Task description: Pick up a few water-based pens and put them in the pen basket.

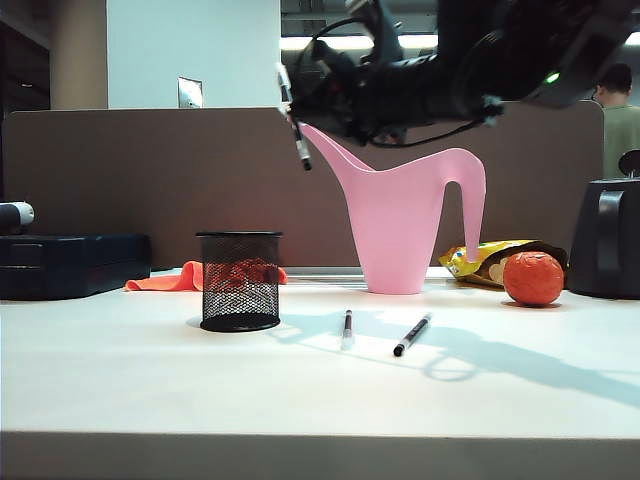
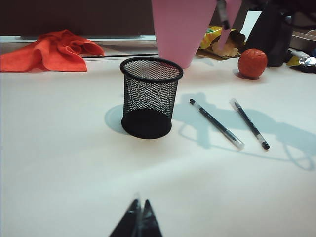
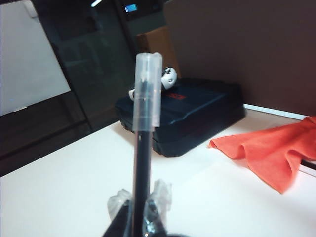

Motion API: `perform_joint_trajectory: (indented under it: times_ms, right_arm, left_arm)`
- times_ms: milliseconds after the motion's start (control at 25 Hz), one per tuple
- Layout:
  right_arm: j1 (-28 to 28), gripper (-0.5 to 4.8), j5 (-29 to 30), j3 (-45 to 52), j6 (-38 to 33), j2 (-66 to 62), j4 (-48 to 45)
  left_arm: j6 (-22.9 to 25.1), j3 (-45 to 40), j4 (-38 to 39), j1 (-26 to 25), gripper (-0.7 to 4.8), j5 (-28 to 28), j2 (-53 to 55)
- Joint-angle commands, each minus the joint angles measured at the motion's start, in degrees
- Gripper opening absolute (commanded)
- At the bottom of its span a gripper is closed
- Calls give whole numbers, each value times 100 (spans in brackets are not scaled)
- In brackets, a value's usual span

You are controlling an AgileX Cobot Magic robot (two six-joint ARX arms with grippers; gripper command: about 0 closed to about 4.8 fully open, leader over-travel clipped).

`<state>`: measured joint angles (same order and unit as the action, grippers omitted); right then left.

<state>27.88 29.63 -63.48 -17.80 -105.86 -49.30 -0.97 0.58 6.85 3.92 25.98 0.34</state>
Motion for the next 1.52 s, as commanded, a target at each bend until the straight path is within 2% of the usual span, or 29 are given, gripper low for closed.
perform_joint_trajectory:
  times_ms: [40,240,400,679,839,1039,1119,1159,1239,1359,1518]
  right_arm:
    - [94,-6,57,-356,-63,-291,-153]
    - [273,-6,50,-955,-63,-918,-140]
    - [413,-6,-20,-1493,-42,-1443,376]
    - [439,-3,-271,-1528,186,-1526,881]
    - [439,60,-271,-1528,306,-1526,874]
    - [439,65,-269,-1530,306,-1526,874]
    - [439,90,-260,-1530,295,-1508,874]
    - [431,86,-229,-1530,297,-1425,901]
    - [391,-5,-254,-1528,304,-1209,935]
    - [361,-9,-328,-1528,304,-918,1217]
    - [299,-9,-1086,-1528,337,-313,2577]
  left_arm:
    - [9,13,-50,-2,-4,24,2]
    - [9,13,-50,-2,-4,24,2]
    - [9,13,-52,-2,-4,24,2]
    - [11,13,-52,-2,-4,20,2]
    - [9,13,-52,-2,-4,22,2]
    - [9,13,-55,-4,-4,22,2]
    - [11,13,-52,-4,-4,22,2]
    - [11,13,-52,-4,-4,22,2]
    - [11,13,-55,-4,-4,22,2]
    - [11,13,-55,-4,-4,20,2]
    - [9,13,-55,-4,-4,20,4]
